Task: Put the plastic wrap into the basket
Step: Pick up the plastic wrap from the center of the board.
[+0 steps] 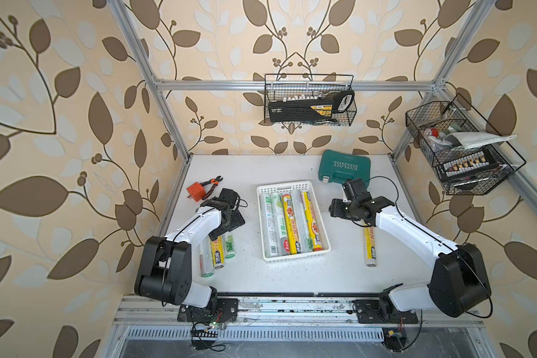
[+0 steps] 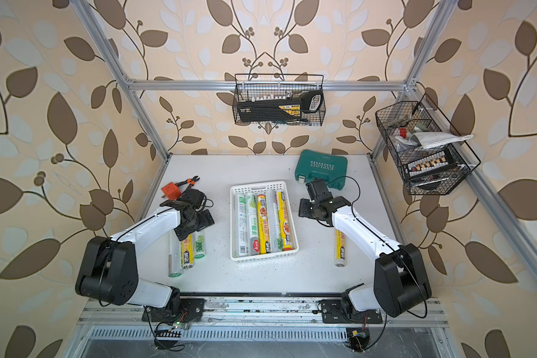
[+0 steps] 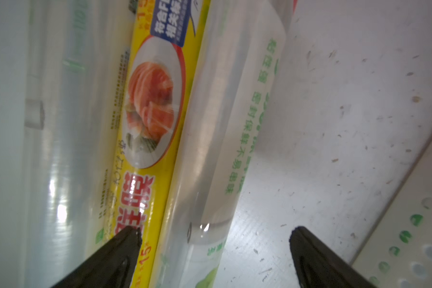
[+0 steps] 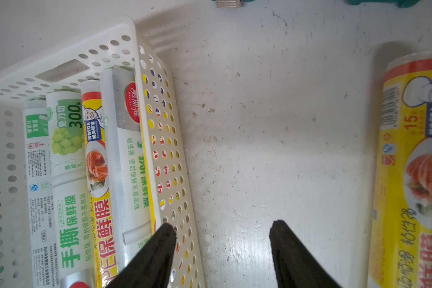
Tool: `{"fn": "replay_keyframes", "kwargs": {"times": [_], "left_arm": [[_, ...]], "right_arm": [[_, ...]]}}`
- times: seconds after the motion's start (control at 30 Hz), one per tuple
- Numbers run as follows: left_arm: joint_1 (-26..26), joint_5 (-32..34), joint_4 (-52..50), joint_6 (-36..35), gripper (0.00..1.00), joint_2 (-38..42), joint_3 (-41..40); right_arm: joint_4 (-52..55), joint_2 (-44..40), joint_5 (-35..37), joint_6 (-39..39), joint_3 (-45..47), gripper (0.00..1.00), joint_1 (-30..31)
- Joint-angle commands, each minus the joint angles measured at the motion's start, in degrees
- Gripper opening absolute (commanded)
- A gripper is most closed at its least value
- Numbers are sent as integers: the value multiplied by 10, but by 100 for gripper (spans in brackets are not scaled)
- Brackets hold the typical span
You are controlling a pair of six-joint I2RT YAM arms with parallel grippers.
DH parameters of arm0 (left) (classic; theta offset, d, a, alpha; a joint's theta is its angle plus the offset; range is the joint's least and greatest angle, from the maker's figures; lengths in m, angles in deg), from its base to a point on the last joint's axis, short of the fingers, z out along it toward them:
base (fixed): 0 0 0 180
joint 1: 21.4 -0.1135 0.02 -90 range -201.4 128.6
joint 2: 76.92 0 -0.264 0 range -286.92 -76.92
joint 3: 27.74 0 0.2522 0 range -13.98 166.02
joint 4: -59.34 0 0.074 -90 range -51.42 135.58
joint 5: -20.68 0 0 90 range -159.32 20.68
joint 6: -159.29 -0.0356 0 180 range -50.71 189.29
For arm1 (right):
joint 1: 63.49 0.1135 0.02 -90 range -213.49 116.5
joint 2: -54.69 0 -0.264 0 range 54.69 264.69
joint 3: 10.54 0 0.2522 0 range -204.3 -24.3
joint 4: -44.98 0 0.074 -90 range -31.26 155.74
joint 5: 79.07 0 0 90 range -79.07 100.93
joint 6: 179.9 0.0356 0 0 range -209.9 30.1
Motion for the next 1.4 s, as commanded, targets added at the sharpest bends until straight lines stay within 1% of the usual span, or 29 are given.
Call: {"fn": "replay_keyframes", "kwargs": {"times": [0.0,0.1,0.5,0.6,0.7,0.93,1.0,1.27,1.37], "left_arm": [[-3,3,34,-7,99,-12,15],[-2,-11,51,-10,99,-23,17],[-2,-45,60,-30,95,-55,44],[4,-38,46,-35,90,-64,59],[17,-34,46,-38,90,-66,66],[20,-49,51,-38,89,-83,76],[20,-55,51,-41,87,-91,80],[23,-81,57,-47,76,-114,90],[28,-82,57,-47,73,-122,93]], "right_arm": [[-11,-11,-17,-13,8,64,-6],[-14,-9,-21,-12,11,63,-12],[-18,0,-29,-12,12,63,-17],[-19,0,-30,-12,12,63,-17],[-19,2,-31,-11,12,63,-17],[-19,1,-31,-11,14,63,-18],[-19,2,-31,-11,13,63,-17],[-19,7,-35,-11,13,63,-21],[-20,8,-36,-11,13,63,-22]]}}
